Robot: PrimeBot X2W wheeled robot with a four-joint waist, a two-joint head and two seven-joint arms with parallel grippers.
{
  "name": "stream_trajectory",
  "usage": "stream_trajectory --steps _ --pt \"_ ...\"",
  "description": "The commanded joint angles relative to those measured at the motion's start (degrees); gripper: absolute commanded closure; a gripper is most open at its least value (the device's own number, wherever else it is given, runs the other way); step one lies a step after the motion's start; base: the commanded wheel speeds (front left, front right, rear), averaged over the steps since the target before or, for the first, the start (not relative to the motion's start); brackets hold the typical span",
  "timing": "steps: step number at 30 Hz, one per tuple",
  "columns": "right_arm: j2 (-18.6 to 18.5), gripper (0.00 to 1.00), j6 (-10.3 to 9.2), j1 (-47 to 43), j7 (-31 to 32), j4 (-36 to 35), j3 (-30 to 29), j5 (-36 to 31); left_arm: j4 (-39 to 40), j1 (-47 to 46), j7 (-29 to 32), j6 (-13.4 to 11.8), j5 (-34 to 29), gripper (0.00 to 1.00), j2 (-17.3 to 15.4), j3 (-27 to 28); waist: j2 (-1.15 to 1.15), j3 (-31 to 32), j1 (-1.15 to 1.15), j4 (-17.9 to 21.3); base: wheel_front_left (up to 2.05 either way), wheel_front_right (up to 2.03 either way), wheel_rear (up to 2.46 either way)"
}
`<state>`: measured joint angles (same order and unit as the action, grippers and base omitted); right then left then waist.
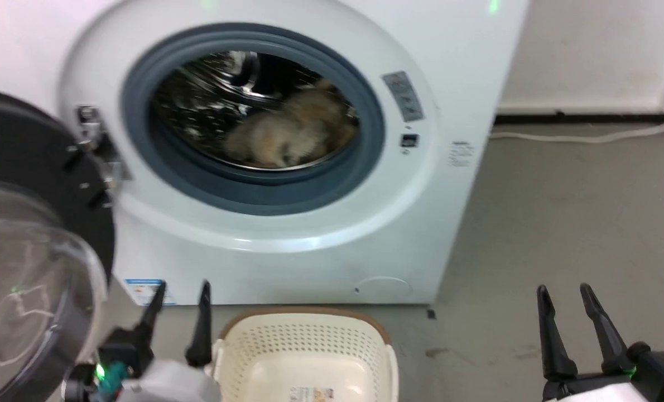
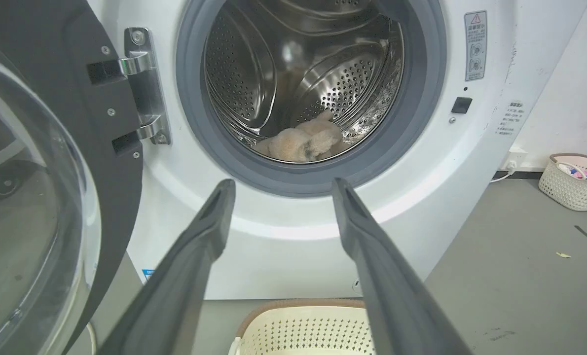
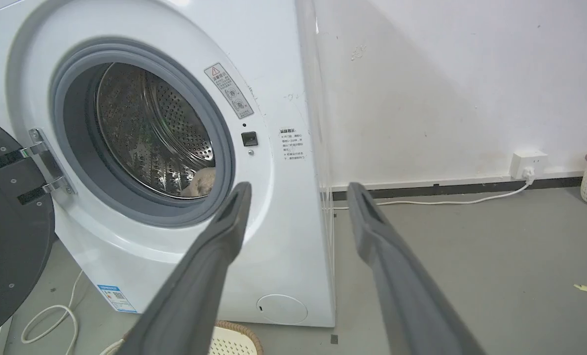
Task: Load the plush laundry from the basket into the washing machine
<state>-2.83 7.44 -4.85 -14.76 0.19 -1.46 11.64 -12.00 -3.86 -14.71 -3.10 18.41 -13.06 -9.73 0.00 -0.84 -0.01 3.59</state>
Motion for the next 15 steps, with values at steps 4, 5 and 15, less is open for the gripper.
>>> stream_trajectory --steps 4,5,15 --pt "-0.05 0.0 0.05 -2.01 -0.24 0.1 0.75 -1.18 1.75 4.43 -0.29 -0.42 -2.3 0.0 1.87 -0.71 0.0 2.4 0.01 -2.6 0.0 0.0 0.0" --pt "-0.05 0.0 0.05 -2.24 -0.24 0.23 1.03 -1.64 2.09 5.37 -0.29 -0.7 -2.93 0.0 2.33 -0.77 0.0 2.58 0.01 -2.64 0.0 0.0 0.0" --pt "-0.05 0.0 0.05 -3.73 -0.24 1.08 1.49 -2.33 3.68 8.42 -0.29 0.97 -6.32 0.0 5.59 2.29 0.0 3.24 0.01 -2.42 0.0 0.0 0.0"
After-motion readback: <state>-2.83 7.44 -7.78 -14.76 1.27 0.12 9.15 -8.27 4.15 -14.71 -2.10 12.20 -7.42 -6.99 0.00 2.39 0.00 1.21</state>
